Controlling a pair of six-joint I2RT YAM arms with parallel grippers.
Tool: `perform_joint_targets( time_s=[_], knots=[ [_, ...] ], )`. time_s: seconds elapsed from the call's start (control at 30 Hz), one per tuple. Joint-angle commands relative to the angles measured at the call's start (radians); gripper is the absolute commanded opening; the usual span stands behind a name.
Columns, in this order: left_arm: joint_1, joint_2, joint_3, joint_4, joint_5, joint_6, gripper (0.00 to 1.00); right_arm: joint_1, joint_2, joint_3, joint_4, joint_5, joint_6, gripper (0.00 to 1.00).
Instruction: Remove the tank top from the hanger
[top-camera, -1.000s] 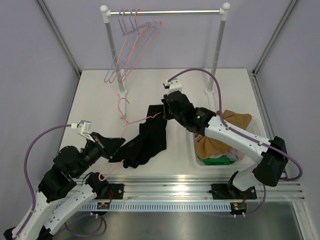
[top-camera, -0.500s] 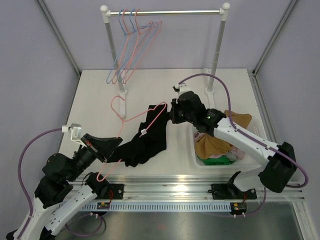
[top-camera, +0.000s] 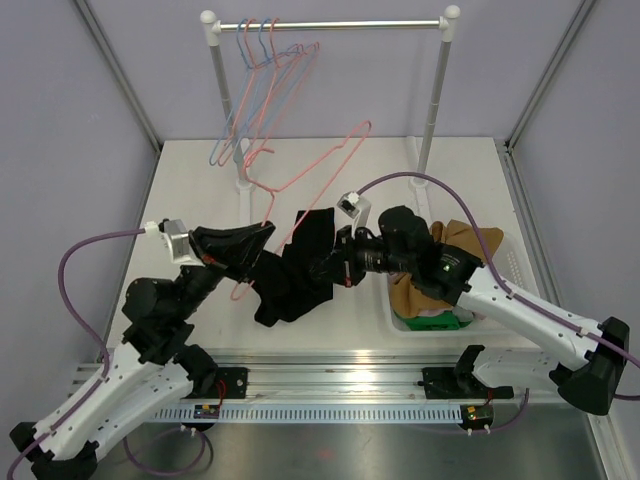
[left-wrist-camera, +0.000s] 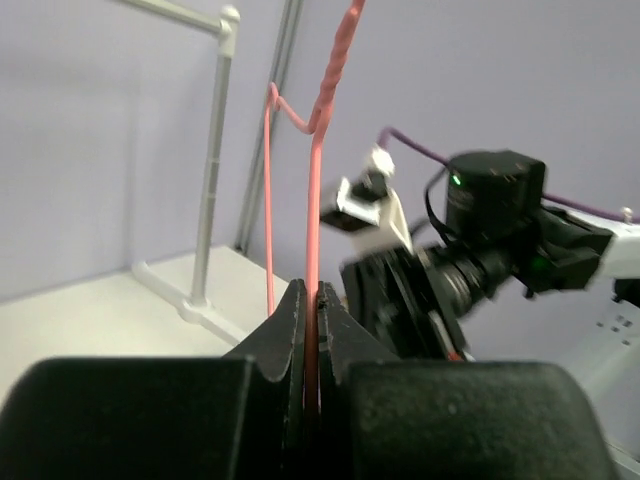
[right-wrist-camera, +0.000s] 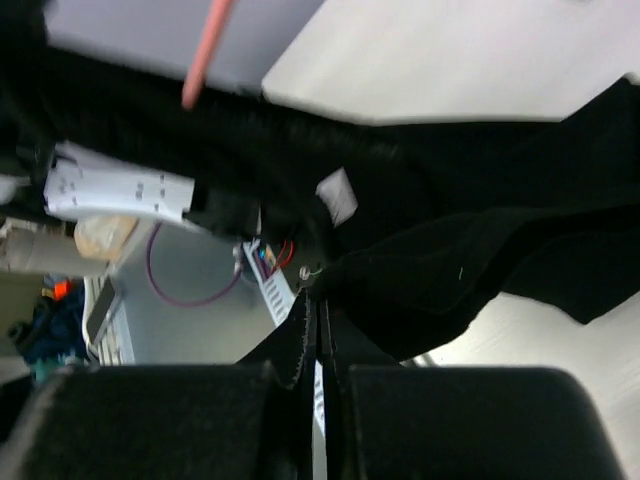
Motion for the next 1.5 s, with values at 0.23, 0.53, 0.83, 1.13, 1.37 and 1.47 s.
perform_joint_targets(
  time_s=[0.23, 0.53, 0.83, 1.13, 1.37, 1.47],
  knots=[
    [-0.005, 0.247, 0.025, 0.835, -0.241, 0.298, 0.02, 0.105, 0.007, -0.233, -0.056, 0.230, 0.020, 0.00],
    [-0.007, 0.332, 0.142, 0.721, -0.285, 0.251, 0.00, 0.105, -0.055, -0.243, -0.108, 0.383, 0.042, 0.00],
    [-0.007, 0.249, 0.303, -0.050, -0.359, 0.163, 0.00, 0.131, 0.068, -0.139, -0.053, 0.390, 0.034, 0.54],
    [-0.005, 0.407, 0.565, -0.520, -0.459, 0.151, 0.00, 0.149, -0.064, -0.072, -0.188, 0.623, 0.029, 0.99],
    [0.029, 0.566, 0.716, -0.557, -0.471, 0.145, 0.00, 0.149, -0.202, -0.069, -0.263, 0.654, 0.031, 0.99],
    [0.070, 0.634, 0.795, -0.521, -0.436, 0.125, 0.00, 0.149, -0.231, -0.073, -0.283, 0.664, 0.031, 0.99]
  ],
)
